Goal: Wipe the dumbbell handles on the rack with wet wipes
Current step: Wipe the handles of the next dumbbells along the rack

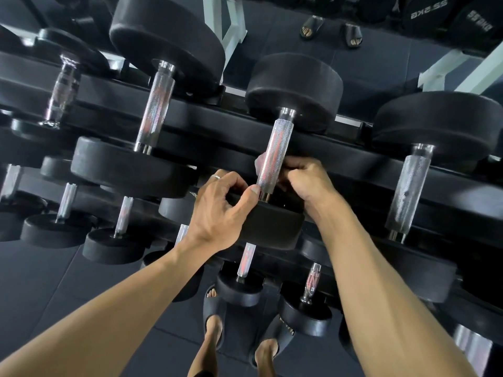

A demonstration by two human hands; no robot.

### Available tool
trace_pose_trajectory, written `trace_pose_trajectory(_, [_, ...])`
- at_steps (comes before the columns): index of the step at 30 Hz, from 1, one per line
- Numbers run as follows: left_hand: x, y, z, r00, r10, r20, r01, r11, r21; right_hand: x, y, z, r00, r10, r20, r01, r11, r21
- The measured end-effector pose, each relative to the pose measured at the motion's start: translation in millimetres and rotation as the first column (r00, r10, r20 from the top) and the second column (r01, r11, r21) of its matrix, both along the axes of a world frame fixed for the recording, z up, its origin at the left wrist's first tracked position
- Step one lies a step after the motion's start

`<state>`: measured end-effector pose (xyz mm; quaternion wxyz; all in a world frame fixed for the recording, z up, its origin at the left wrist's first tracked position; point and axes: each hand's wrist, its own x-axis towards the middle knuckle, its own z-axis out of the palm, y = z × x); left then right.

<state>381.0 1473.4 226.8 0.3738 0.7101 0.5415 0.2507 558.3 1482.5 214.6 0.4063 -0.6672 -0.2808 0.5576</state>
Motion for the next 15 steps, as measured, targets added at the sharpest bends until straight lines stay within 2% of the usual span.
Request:
trace_pose_trajectory(1, [0,0,0,1.000,0.000,-0.003,0.000,1.000,0.000,-1,2,0,0.997,-0.049,-0.057,0.049,0.999,0.001])
trace_pose_trajectory(3, [0,0,1,1.000,0.002,-0.004,-0.002,1.000,-0.006,3,17,2,0.937,-0.268,-0.223,0.272,0.962,-0.013])
trace_pose_trajectory(5, [-1,0,1,1.000,0.000,-0.002,0.000,1.000,-0.012,8,34,4,0.876,-0.383,-0.293,0.394,0.919,-0.023])
trace_pose_trajectory(7, [0,0,0,1.000,-0.001,-0.004,0.001,1.000,-0.018,9,30,3,0.921,-0.311,-0.235,0.316,0.949,-0.016])
trace_pose_trajectory(9, [0,0,1,1.000,0.001,-0.005,-0.001,1.000,-0.018,8,7,0,0.987,-0.108,-0.123,0.105,0.994,-0.035])
trace_pose_trajectory(11, [0,0,2,1.000,0.000,-0.010,-0.001,1.000,-0.021,7,-8,-2,0.997,0.045,-0.070,-0.050,0.996,-0.073])
trace_pose_trajectory(15, [0,-1,3,1.000,-0.006,-0.015,0.006,1.000,-0.025,22,20,-5,0.969,-0.187,-0.161,0.185,0.982,-0.027])
